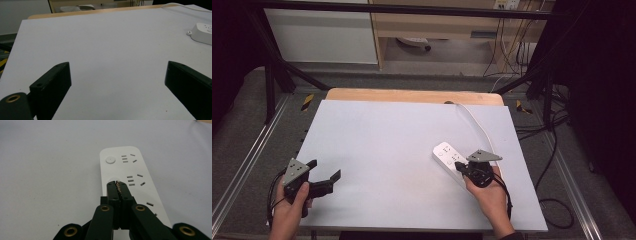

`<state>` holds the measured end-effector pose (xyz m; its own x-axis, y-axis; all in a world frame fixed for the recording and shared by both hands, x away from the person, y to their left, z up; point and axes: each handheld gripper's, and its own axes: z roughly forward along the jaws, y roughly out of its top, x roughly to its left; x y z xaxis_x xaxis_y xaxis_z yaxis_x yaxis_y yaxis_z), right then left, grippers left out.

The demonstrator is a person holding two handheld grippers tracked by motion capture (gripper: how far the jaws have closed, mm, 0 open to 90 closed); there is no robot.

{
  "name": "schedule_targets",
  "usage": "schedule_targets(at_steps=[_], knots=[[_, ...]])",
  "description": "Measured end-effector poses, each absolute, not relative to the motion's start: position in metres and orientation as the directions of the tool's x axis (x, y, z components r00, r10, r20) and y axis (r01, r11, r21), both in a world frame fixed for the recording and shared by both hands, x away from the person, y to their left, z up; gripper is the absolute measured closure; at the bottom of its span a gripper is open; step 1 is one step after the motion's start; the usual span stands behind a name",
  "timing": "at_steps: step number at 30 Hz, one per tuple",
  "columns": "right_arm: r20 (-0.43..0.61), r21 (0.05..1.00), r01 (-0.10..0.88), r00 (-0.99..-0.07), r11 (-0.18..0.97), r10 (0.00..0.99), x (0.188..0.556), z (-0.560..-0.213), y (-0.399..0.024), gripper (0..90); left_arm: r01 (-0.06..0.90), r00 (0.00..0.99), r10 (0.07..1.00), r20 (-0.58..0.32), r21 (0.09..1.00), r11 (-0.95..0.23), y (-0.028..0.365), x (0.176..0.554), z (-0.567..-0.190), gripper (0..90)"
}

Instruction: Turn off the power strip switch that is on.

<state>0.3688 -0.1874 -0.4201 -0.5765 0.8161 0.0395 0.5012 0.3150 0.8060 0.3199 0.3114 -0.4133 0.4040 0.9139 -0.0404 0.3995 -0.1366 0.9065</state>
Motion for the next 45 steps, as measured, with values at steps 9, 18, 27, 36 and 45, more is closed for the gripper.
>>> schedule_targets(at_steps=[9,18,27,36,45], knots=[[0.015,0.796,0.502,-0.576,0.338,0.818,0.3673,-0.4210,-0.1857,90.0,0.399,0.406,0.913,-0.041,0.907,-0.137,0.3114,0.3198,-0.4131,6.7],[-0.002,0.794,0.496,-0.576,0.351,0.818,0.3656,-0.4221,-0.1846,90.0,0.399,0.407,0.913,-0.039,0.906,-0.139,0.3115,0.3197,-0.4131,6.7],[0.005,0.795,0.500,-0.571,0.343,0.821,0.3655,-0.4245,-0.1897,90.0,0.399,0.406,0.913,-0.043,0.907,-0.135,0.3113,0.3195,-0.4129,6.7],[0.005,0.791,0.508,-0.563,0.341,0.827,0.3670,-0.4276,-0.1887,90.0,0.399,0.406,0.913,-0.041,0.907,-0.136,0.3114,0.3195,-0.4129,6.6],[0.008,0.783,0.519,-0.558,0.342,0.829,0.3673,-0.4286,-0.1889,90.0,0.400,0.408,0.912,-0.039,0.906,-0.140,0.3112,0.3197,-0.4131,6.7]])
